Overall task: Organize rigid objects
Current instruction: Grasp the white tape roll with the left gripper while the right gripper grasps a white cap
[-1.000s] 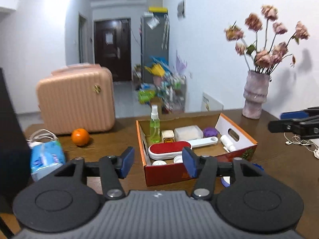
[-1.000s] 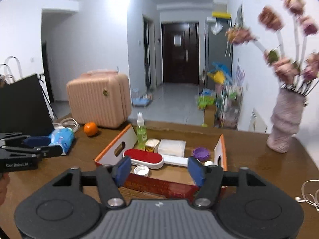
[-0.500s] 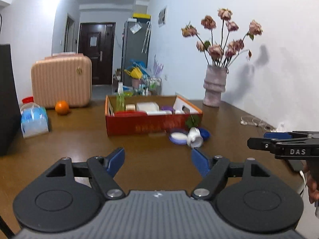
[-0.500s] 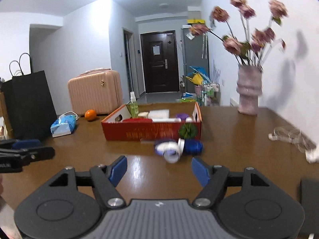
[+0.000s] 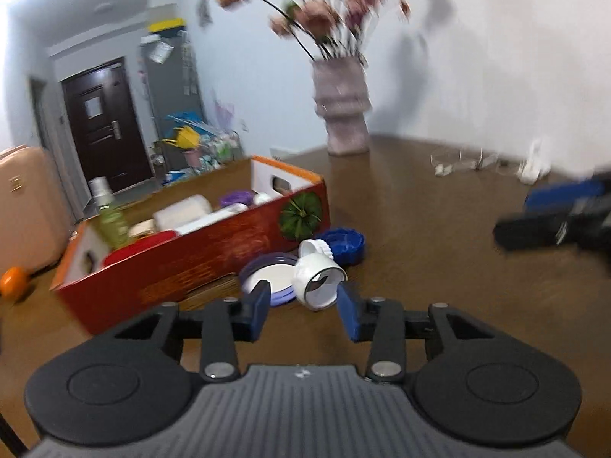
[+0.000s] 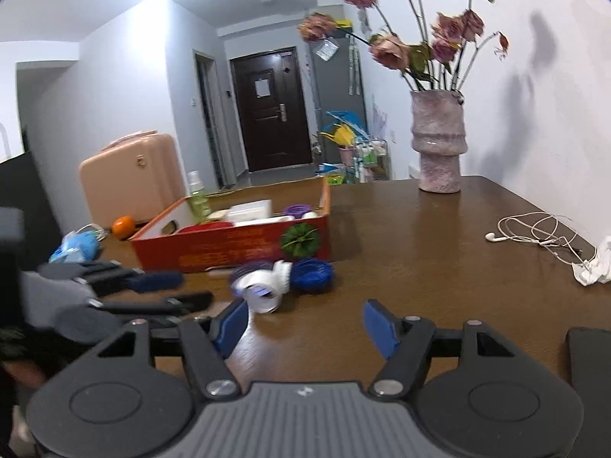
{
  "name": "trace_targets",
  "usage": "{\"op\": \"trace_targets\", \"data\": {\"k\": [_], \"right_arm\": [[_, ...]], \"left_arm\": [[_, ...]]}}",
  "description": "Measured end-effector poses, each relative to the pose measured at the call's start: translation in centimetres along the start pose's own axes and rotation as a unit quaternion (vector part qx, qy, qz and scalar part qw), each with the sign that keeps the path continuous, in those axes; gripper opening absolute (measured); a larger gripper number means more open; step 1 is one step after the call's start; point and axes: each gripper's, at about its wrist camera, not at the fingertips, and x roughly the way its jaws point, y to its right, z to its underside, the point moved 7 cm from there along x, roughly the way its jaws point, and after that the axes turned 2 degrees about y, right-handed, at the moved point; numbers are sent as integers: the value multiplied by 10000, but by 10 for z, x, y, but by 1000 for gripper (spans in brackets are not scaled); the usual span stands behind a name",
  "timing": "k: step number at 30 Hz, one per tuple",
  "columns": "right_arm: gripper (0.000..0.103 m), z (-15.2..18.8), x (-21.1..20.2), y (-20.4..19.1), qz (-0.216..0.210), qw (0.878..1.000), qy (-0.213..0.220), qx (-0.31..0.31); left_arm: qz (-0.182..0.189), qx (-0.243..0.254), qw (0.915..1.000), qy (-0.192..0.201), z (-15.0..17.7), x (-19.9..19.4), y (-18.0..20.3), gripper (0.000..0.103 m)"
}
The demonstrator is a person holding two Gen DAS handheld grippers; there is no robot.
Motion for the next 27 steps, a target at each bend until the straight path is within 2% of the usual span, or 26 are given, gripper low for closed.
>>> {"op": "trace_targets", "data": {"k": [3, 5, 9, 13, 16, 19, 20, 21, 24, 27], "right_arm": [[64, -11, 26, 13, 99, 9999, -58, 43], [60, -17, 52, 15, 59, 9999, -160, 1], [55, -25, 105, 10, -174, 9992, -346, -20], [47, -28, 153, -5, -392, 9978, -520, -125], [42, -28, 180, -15, -471, 9966, -640, -227], [35, -29, 199, -23, -432, 9954, -782, -336], [21, -27, 203, -24, -418, 9947, -854, -401], [14, -24, 206, -26, -406, 9939, -919, -449], [15, -16, 205, -30, -294, 9937, -872, -632], [14, -19, 193, -28, -378, 9965, -657, -342]], "left_arm": [[30, 232, 9997, -85, 1, 37, 5, 35], [170, 194, 9996, -60, 2, 49, 5, 31], [309, 350, 9989, -34, 8, 60, 4, 11], [354, 308, 9989, -92, 11, 62, -2, 5], [502, 114, 9987, -56, 11, 54, -7, 4], [291, -97, 9990, -324, 15, 39, -20, 4], [290, -183, 9986, -401, 17, 30, -26, 4], [313, -235, 9980, -494, 21, 17, -34, 4], [284, -331, 9948, -922, 37, -11, -58, 4], [200, -486, 9903, -1283, 53, -34, -76, 4]]}}
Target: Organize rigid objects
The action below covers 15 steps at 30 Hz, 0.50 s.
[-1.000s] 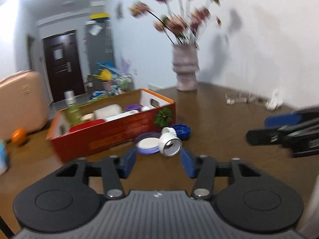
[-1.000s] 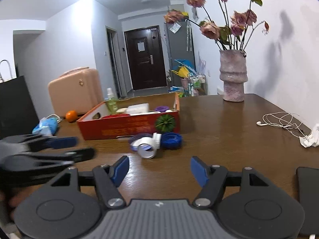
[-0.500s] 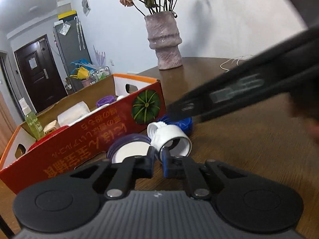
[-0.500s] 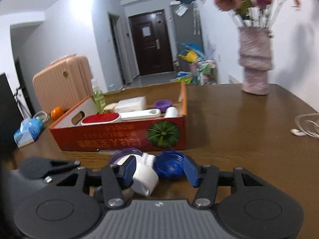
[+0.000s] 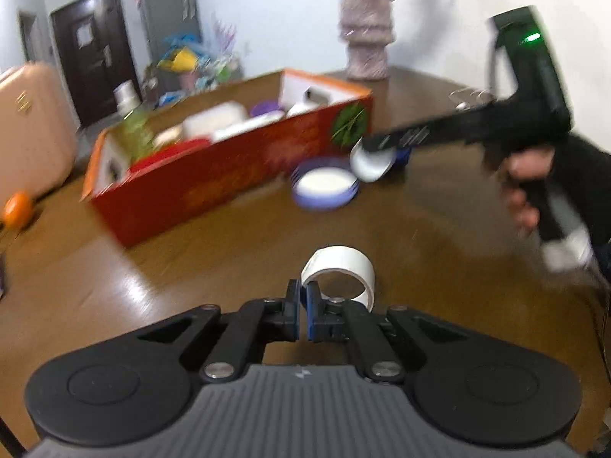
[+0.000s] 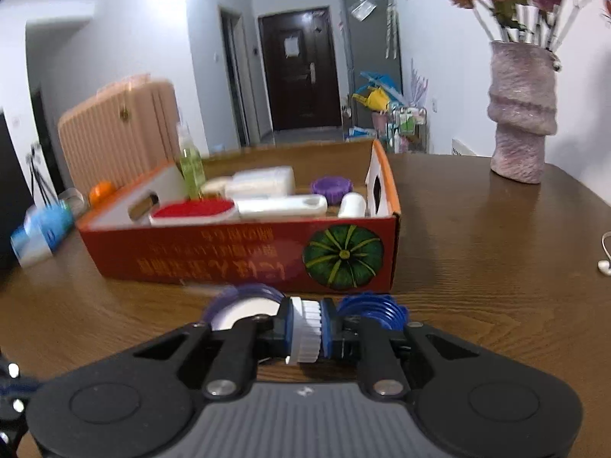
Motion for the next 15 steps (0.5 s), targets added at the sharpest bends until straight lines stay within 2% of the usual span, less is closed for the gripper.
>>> {"op": "trace_targets", "data": {"k": [3, 4, 8, 10, 12, 15], "right_arm": [[14, 0, -22, -3, -56, 9998, 133, 119], [14, 3, -31, -7, -202, 9995, 107, 200], [14, 35, -63, -47, -1440, 9879, -356, 446], [14, 51, -68, -62, -1683, 9832, -543, 444], [14, 64, -66, -70, -1738, 9812, -675, 500], [17, 74, -63, -63, -1581, 9822, -728, 706]], "left_arm": [[-55, -142, 9998, -144, 15, -22, -9, 4], [9, -153, 9997, -187, 19, -29, -10, 4], [184, -53, 9990, -407, 35, -43, -7, 4], [266, -94, 9987, -431, 36, -38, -3, 5], [285, -277, 9985, -381, 34, -32, -3, 7], [353, -448, 9981, -218, 30, -34, -1, 12]]}}
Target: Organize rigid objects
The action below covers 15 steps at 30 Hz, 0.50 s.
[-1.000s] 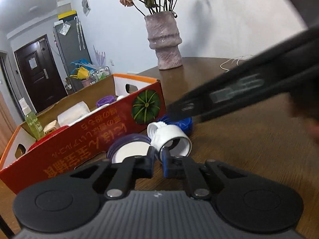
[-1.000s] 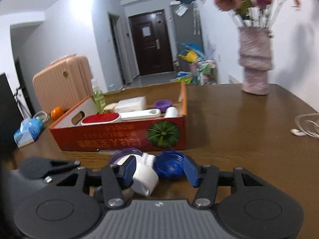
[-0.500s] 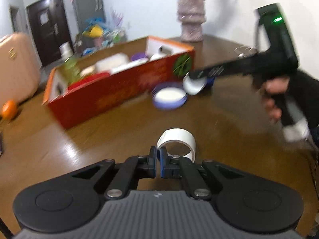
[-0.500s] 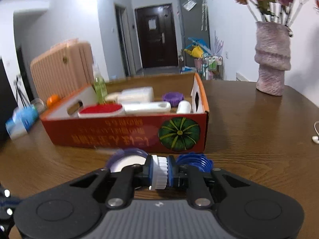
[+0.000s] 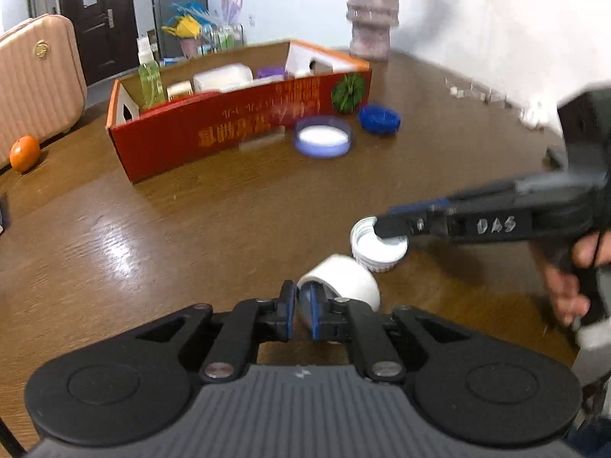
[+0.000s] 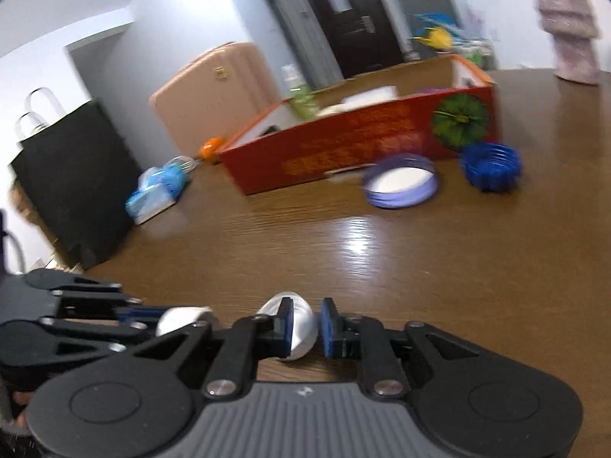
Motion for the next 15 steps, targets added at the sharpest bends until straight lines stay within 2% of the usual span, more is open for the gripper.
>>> {"op": "trace_targets", "data": {"k": [1, 3, 6, 7, 9, 11, 15], "right_arm": [[17, 2, -2, 8, 136, 9999, 25, 83], [18, 0, -10, 18, 311, 9994, 117, 139], [20, -4, -26, 24, 533, 9982, 275, 61], [25, -3, -32, 23, 536, 9980, 339, 1], [32, -1, -40, 15, 499, 9978, 413, -152], [35, 3, -42, 10, 468, 9976, 423, -279], [35, 8, -41, 6, 544, 9968, 331, -479]], "left_arm": [[70, -33, 10000, 51, -1, -3, 1, 14], [159, -32, 9997, 181, -4, -12, 3, 31], [209, -141, 9988, 425, -6, -28, 3, 41], [304, -256, 9979, 508, -6, -33, 3, 44], [552, -548, 9945, 706, -5, -41, 5, 63], [613, -524, 9932, 844, -3, -38, 13, 65], [423, -146, 9966, 698, -1, -9, 33, 66]]}}
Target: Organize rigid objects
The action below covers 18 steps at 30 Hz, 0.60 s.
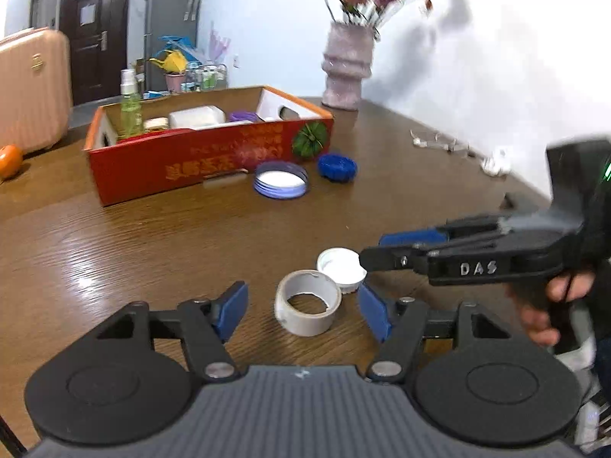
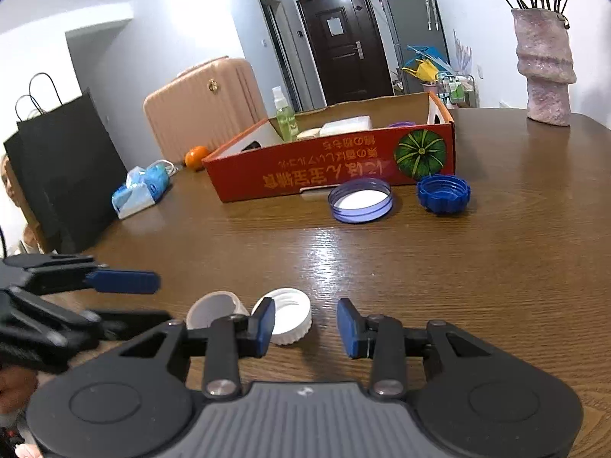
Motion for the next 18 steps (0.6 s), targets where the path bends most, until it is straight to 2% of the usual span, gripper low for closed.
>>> {"op": "trace_targets", "data": {"k": [5, 6, 7, 10, 15, 16, 18], "right_arm": [[38, 0, -5, -2, 17, 9999, -39, -119], [40, 1, -5, -3, -5, 9998, -62, -172], [43, 2, -5, -5, -28, 9996, -91, -247], [50, 6, -4, -11, -22, 9988, -147, -461], [50, 10, 17, -27, 122, 9952, -281, -926], [49, 9, 23, -29, 170, 9946, -316, -977], [40, 8, 31, -32, 226, 9941, -314, -1014]], "left_arm": [[-180, 468, 9987, -85, 5, 30, 11, 66], [-187, 500, 9985, -139, 7, 33, 11, 50], [-210, 537, 9981, -196, 9, 35, 10, 44], [-224, 484, 9984, -181, 14, 29, 1, 44], [-585, 88, 9981, -152, 20, 15, -28, 44], [-645, 11, 9978, -145, 20, 13, -33, 44], [-722, -93, 9973, -62, 17, 8, -40, 44]]}}
